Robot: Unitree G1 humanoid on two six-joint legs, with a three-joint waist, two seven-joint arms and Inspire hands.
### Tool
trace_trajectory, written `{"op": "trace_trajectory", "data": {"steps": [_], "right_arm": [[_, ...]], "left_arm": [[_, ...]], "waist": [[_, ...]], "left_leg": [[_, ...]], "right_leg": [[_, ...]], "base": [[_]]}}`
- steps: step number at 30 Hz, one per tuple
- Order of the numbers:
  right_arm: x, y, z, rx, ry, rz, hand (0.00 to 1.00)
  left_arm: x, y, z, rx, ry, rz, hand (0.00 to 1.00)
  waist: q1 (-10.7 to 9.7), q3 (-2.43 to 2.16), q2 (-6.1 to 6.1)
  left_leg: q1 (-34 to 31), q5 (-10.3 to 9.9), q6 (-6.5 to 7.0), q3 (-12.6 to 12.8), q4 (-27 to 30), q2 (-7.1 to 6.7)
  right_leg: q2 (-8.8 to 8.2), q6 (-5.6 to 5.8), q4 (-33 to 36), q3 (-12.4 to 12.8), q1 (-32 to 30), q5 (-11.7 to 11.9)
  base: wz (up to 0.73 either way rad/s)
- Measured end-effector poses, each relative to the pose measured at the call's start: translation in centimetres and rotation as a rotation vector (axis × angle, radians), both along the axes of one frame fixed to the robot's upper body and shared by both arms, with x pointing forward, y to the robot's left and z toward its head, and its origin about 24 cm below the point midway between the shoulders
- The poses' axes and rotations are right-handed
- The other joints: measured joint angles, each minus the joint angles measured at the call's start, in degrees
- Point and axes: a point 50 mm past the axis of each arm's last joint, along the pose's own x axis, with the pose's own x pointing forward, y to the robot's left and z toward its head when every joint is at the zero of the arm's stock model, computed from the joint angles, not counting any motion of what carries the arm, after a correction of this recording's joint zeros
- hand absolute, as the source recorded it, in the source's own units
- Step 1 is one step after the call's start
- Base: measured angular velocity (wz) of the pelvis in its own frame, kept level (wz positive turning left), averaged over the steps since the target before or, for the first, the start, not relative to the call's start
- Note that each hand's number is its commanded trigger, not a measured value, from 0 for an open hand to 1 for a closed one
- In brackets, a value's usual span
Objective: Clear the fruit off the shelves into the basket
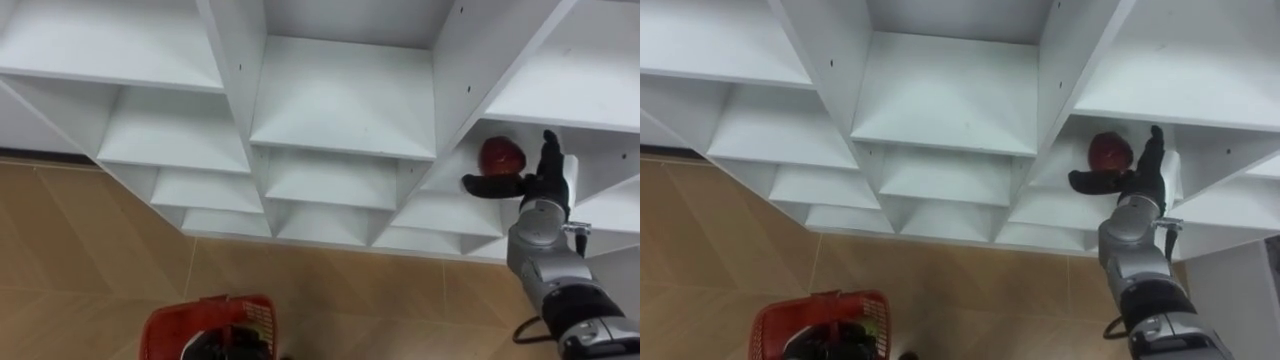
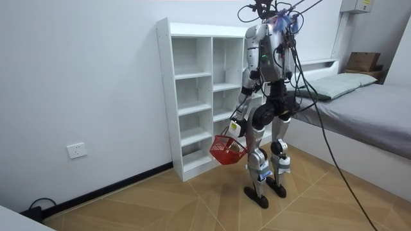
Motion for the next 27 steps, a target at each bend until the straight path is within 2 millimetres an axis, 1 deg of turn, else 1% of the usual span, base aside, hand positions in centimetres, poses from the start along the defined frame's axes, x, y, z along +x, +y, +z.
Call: {"op": "trace_trajectory", "data": {"steps": [4, 15, 22, 27], "right_arm": [[0.0, 0.1, -0.1, -0.005, 0.008, 0.007, 0.00], [0.3, 0.3, 0.2, -0.006, -0.002, 0.013, 0.00], [0.9, 0.8, 1.0, -0.069, -0.033, 0.062, 0.00], [0.9, 1.0, 1.1, -0.071, -0.036, 0.069, 0.00]], "left_arm": [[0.2, 0.0, 0.1, 0.001, -0.008, -0.001, 1.00], [0.6, -0.1, 0.2, 0.004, -0.020, -0.020, 1.00], [0.6, -0.1, 0.2, 0.004, -0.022, -0.021, 1.00], [0.6, -0.2, 0.2, 0.004, -0.022, -0.022, 1.00]], "waist": [[0.04, 0.31, -0.20], [0.02, 0.30, -0.17], [0.01, 0.27, -0.11], [0.03, 0.24, 0.01]], "left_leg": [[-0.19, 0.01, 0.02, -0.04, 0.01, 0.00], [-2.06, 0.03, 0.03, -0.12, 0.25, -0.03], [-2.14, 0.03, 0.03, -0.12, 0.27, -0.01], [-2.25, 0.03, 0.03, -0.12, 0.49, -0.01]], "right_leg": [[0.00, -0.12, 0.00, -0.04, -0.13, 0.07], [-0.04, -0.20, 0.01, -0.16, -1.84, 0.12], [-0.03, -0.20, -0.05, -0.29, -1.85, 0.12], [-0.04, -0.20, -0.02, -0.37, -1.84, 0.12]], "base": [[0.00], [0.00], [0.00], [0.00]]}}
